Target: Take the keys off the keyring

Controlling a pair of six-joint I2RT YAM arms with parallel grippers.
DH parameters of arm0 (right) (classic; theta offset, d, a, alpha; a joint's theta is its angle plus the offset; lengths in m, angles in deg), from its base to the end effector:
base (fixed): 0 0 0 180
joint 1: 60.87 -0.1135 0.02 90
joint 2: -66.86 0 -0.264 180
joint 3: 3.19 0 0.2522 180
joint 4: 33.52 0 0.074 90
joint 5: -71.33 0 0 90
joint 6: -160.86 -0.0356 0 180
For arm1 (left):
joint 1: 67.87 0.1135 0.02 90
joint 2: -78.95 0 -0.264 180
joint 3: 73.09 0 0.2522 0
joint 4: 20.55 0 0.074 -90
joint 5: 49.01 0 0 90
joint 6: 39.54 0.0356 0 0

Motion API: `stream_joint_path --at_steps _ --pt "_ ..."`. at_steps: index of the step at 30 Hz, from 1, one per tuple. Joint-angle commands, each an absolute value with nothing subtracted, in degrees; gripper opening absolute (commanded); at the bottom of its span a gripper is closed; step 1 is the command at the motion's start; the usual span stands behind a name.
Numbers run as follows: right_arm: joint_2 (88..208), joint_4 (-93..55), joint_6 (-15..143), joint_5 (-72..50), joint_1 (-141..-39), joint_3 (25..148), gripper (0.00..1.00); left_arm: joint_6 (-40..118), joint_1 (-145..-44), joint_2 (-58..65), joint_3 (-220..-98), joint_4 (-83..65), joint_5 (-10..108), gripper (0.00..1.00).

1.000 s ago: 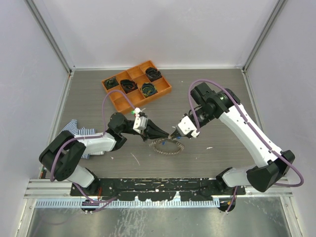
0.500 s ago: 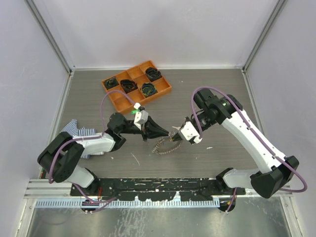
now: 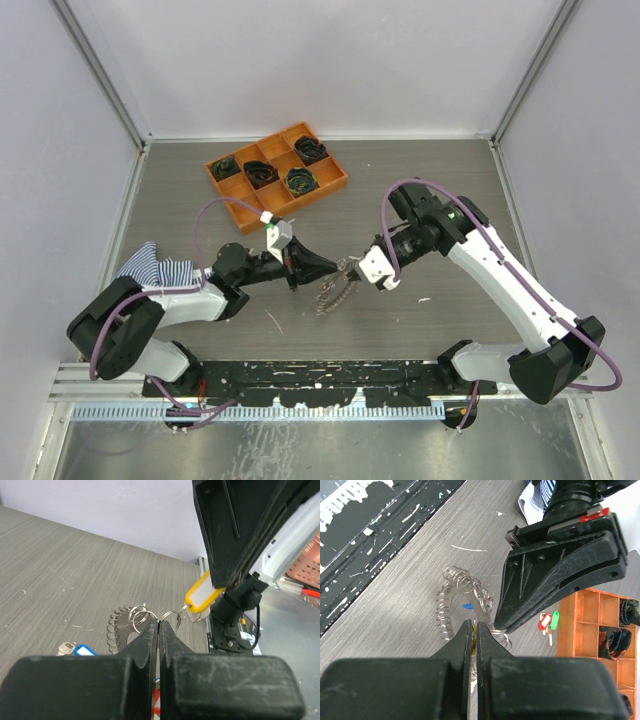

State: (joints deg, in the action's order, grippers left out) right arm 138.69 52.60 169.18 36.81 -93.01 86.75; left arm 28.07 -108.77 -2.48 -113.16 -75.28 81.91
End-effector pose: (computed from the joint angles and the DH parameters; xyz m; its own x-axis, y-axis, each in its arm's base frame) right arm 0.1645 0.1380 0.3554 0.6704 -0.2410 -0.7018 -0.6955 -0.5338 -0.4811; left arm 0.1874 -0.1932 0.2312 -0.2103 -0.1986 -0.9572 0.9694 0.0846 -0.2305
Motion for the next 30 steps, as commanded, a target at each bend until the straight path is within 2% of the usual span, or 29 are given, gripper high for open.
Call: stream_joint_path --at_steps 1,9,20,30 --pt "136.4 52.3 166.8 36.6 -93.1 85.9 0.01 26.9 -110.1 1.0 -113.3 -77.3 71.7 0.0" --pt "135.9 51.3 166.5 35.3 -93.1 85.4 0.01 25.1 -112.8 2.6 -110.3 -77.8 60.4 0.0" --pt "135.5 49.7 166.4 34.6 -93.1 84.6 0.01 14.2 -115.7 0.8 -107.1 -86.2 47.9 0.0" --pt "135.8 48.5 166.7 36.9 -93.2 84.0 0.01 6.5 -117.4 1.9 -106.1 -86.0 38.6 0.0"
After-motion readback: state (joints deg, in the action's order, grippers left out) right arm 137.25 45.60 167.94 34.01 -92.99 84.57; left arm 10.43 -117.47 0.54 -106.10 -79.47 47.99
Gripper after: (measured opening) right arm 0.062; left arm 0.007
